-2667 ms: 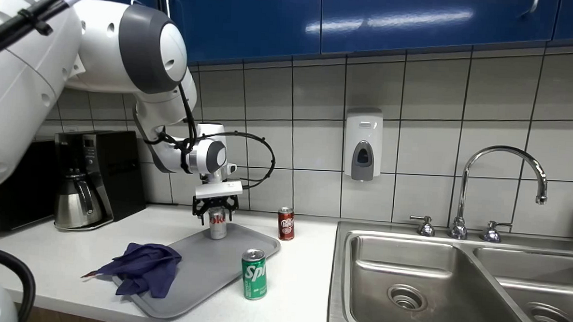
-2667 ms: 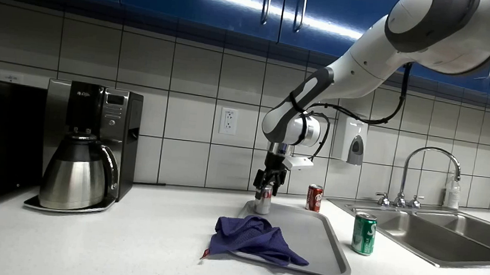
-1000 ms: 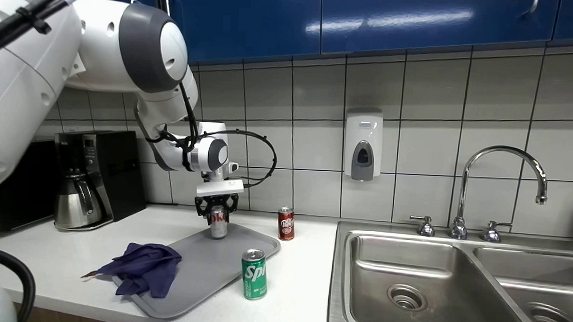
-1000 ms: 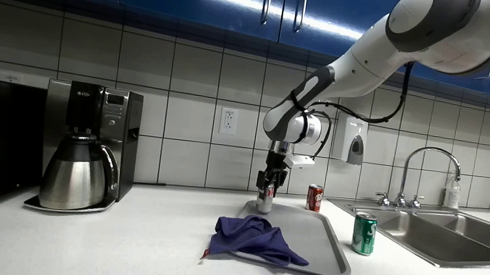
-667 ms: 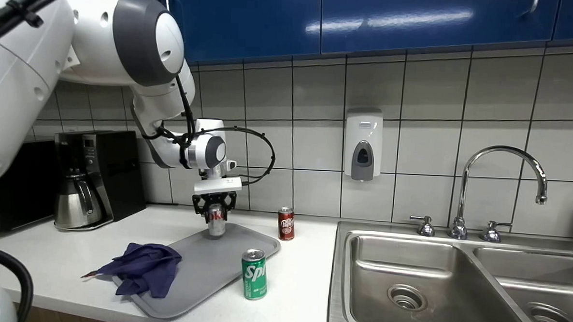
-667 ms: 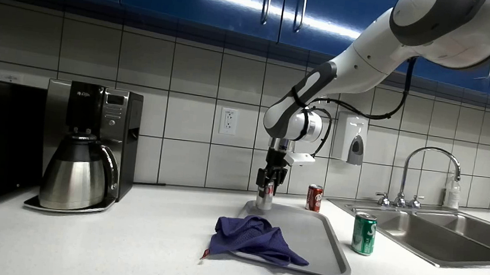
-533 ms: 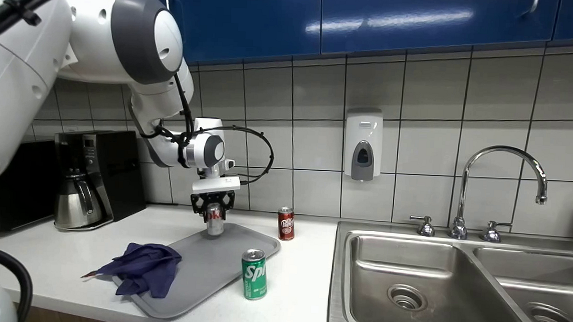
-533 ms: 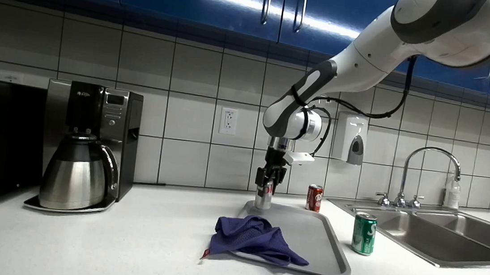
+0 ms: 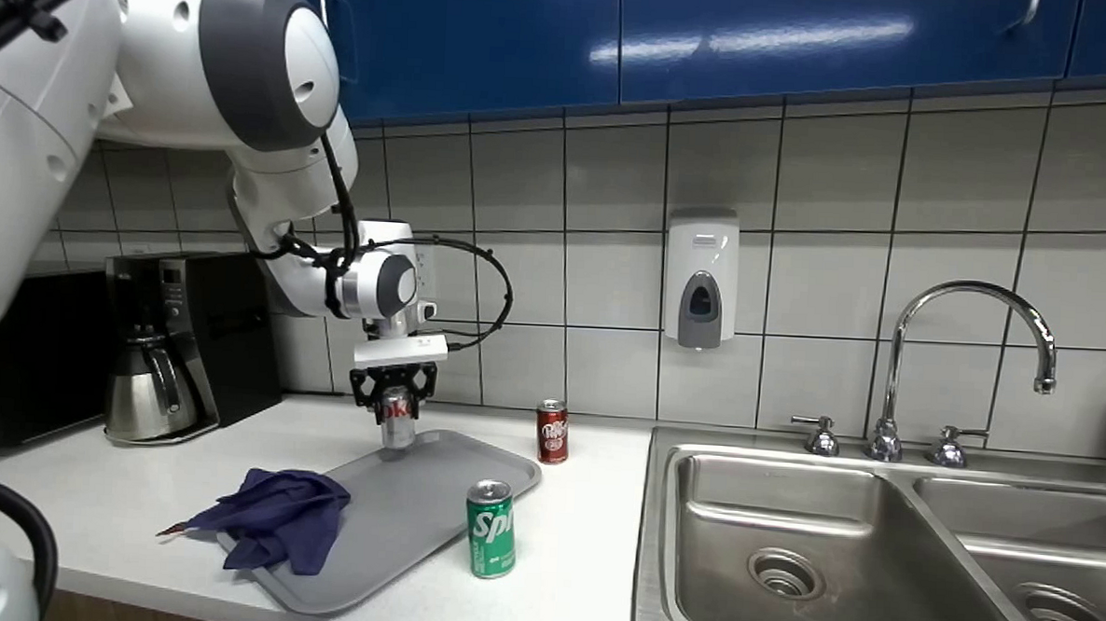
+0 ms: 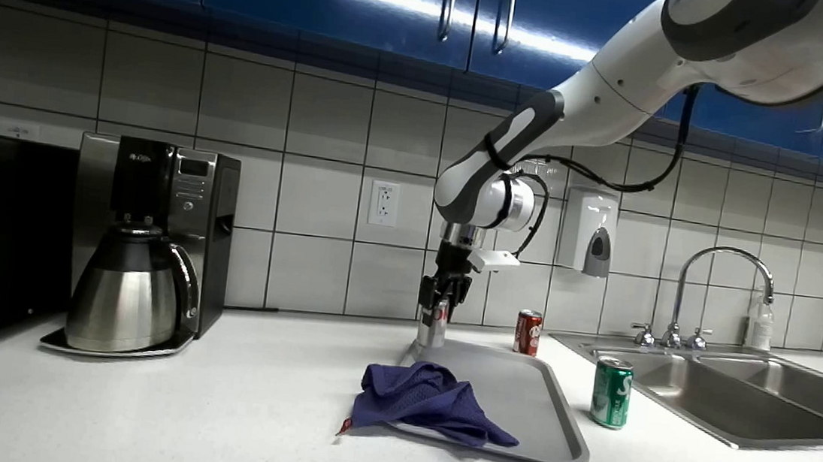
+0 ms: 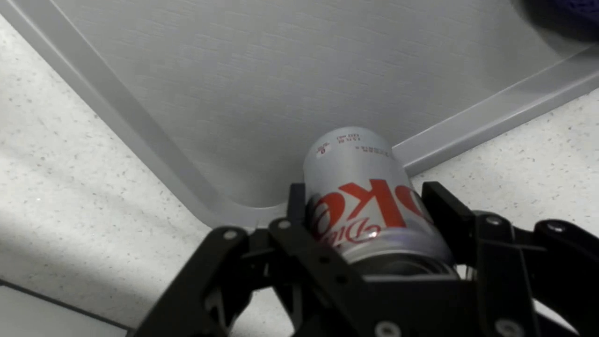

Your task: Remove the green and grey cans from the tray

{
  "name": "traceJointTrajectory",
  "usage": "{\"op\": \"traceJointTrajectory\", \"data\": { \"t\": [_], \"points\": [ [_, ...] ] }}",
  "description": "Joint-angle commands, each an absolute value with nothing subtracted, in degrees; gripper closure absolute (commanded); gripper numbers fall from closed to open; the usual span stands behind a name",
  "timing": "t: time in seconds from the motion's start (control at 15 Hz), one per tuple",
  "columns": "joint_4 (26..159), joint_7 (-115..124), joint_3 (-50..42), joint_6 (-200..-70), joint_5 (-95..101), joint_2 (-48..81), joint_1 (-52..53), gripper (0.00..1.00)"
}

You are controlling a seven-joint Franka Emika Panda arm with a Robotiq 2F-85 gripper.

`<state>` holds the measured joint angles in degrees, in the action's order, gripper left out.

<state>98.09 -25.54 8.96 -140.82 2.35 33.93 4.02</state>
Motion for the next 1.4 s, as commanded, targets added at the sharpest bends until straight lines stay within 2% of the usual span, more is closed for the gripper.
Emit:
{"op": "traceJointTrajectory", "data": {
  "t": [0.0,1.33],
  "points": [
    [100.2,-23.8,9.4,-141.3,3.8,31.3,4.9,0.61],
    [99.6,-17.9,9.0,-141.4,9.2,32.5,12.5,0.61]
  ]
}}
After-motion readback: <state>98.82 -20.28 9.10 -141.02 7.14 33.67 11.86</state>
